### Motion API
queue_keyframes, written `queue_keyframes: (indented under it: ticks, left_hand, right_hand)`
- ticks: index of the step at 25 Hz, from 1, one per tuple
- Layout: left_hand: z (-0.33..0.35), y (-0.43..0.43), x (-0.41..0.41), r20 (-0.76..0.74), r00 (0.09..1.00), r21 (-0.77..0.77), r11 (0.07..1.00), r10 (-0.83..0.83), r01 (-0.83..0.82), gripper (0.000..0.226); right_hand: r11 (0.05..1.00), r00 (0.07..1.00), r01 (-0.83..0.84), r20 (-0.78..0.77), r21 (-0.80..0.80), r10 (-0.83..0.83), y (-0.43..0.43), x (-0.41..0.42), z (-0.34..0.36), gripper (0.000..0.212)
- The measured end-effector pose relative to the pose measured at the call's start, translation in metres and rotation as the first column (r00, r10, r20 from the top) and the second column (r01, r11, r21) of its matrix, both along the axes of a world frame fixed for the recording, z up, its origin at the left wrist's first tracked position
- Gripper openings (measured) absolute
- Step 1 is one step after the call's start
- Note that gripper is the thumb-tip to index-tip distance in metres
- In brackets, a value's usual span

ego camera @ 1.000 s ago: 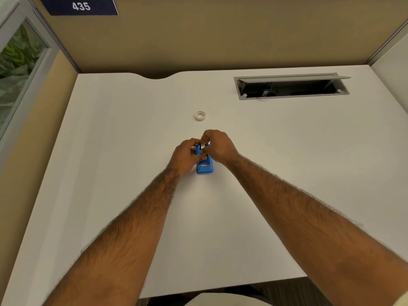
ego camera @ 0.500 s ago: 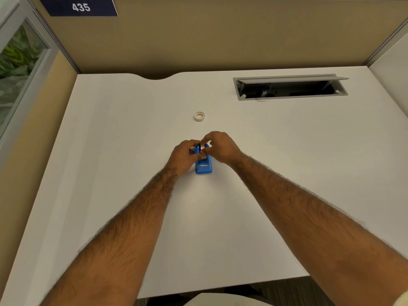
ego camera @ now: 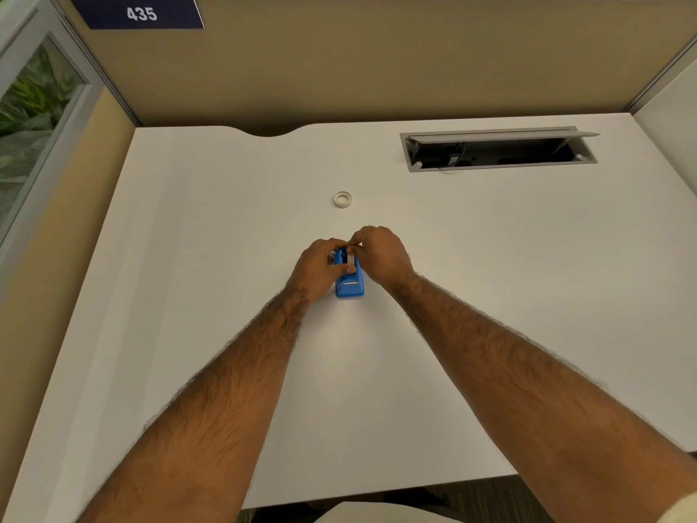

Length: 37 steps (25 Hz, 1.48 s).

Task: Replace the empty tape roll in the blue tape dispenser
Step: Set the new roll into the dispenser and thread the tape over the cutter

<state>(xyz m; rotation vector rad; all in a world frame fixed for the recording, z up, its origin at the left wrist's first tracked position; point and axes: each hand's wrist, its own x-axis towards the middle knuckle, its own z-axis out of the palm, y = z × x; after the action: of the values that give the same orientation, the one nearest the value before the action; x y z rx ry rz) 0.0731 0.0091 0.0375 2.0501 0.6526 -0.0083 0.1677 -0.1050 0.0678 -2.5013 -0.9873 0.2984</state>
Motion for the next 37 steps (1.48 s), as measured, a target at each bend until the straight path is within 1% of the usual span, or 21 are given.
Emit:
queue_keyframes:
  ticks: [2,5,6,8,10,13,14,16,19,23,27,28,30,35,37]
  left_hand:
    - [0.0,0.0,0.0,0.001,1.0,0.006,1.0,0.0,0.0,0.047]
    - [0.0,0.001,-0.001,0.009,1.0,-0.012,1.0,0.004,-0.004,0.048]
    - [0.0,0.001,-0.001,0.012,1.0,-0.017,1.0,0.004,-0.004,0.048]
    - [-0.001,0.002,0.0,0.015,1.0,-0.015,1.0,0.004,-0.004,0.046]
    - [-0.004,0.004,0.001,0.022,1.0,-0.014,1.0,0.001,-0.001,0.039]
    - [-0.006,0.006,0.001,0.03,0.999,-0.015,1.0,-0.017,0.017,0.035]
    - [-0.007,0.007,0.001,0.03,0.999,-0.009,1.0,-0.021,0.021,0.036]
    - [-0.009,0.008,0.002,0.024,0.999,0.008,1.0,-0.03,0.029,0.038]
    - [-0.01,0.009,0.002,0.018,0.999,0.012,0.999,-0.031,0.031,0.042]
    - [-0.011,0.009,0.004,0.004,1.0,0.027,0.999,-0.027,0.027,0.046]
    - [-0.01,0.009,0.004,0.004,1.0,0.02,1.0,-0.019,0.019,0.046]
    - [-0.01,0.008,0.004,0.008,1.0,0.016,1.0,-0.015,0.015,0.044]
    - [-0.011,0.008,0.004,0.015,1.0,0.014,1.0,-0.013,0.012,0.043]
    - [-0.008,0.006,0.004,0.009,1.0,0.036,0.999,-0.024,0.024,0.042]
    - [-0.008,0.005,0.004,0.006,1.0,0.047,0.999,-0.022,0.021,0.042]
  right_hand:
    - [1.0,1.0,0.012,-0.001,-0.011,-0.012,0.003,-0.001,0.0,0.021]
    - [0.998,0.992,0.058,-0.112,0.022,-0.055,0.008,0.002,0.003,0.023]
    - [0.998,0.988,0.053,-0.148,0.028,-0.048,0.007,0.004,0.005,0.024]
    - [1.0,0.985,-0.014,-0.173,0.022,0.017,0.002,0.008,0.01,0.022]
    - [0.993,0.985,-0.114,-0.129,-0.017,0.11,-0.005,0.008,0.013,0.021]
    - [0.972,0.974,-0.211,0.058,-0.106,0.218,-0.009,-0.001,0.011,0.02]
    - [0.968,0.966,-0.226,0.101,-0.106,0.237,-0.009,-0.003,0.009,0.019]
    - [0.971,0.965,-0.225,0.122,-0.077,0.233,-0.007,-0.005,0.006,0.019]
    - [0.98,0.975,-0.194,0.097,-0.041,0.197,-0.006,-0.003,0.004,0.016]
    - [0.982,0.979,-0.178,0.093,-0.056,0.183,-0.001,-0.001,0.003,0.016]
    - [0.991,0.989,-0.135,-0.055,-0.011,0.134,-0.003,0.006,0.006,0.02]
    - [0.991,0.988,-0.137,-0.068,-0.003,0.136,-0.005,0.006,0.006,0.019]
    - [0.991,0.991,-0.133,-0.021,-0.025,0.132,-0.007,0.004,0.006,0.017]
    - [0.981,0.97,-0.143,0.18,-0.132,0.166,0.001,-0.004,0.001,0.011]
    - [0.98,0.964,-0.134,0.208,-0.15,0.164,0.004,-0.006,0.001,0.006]
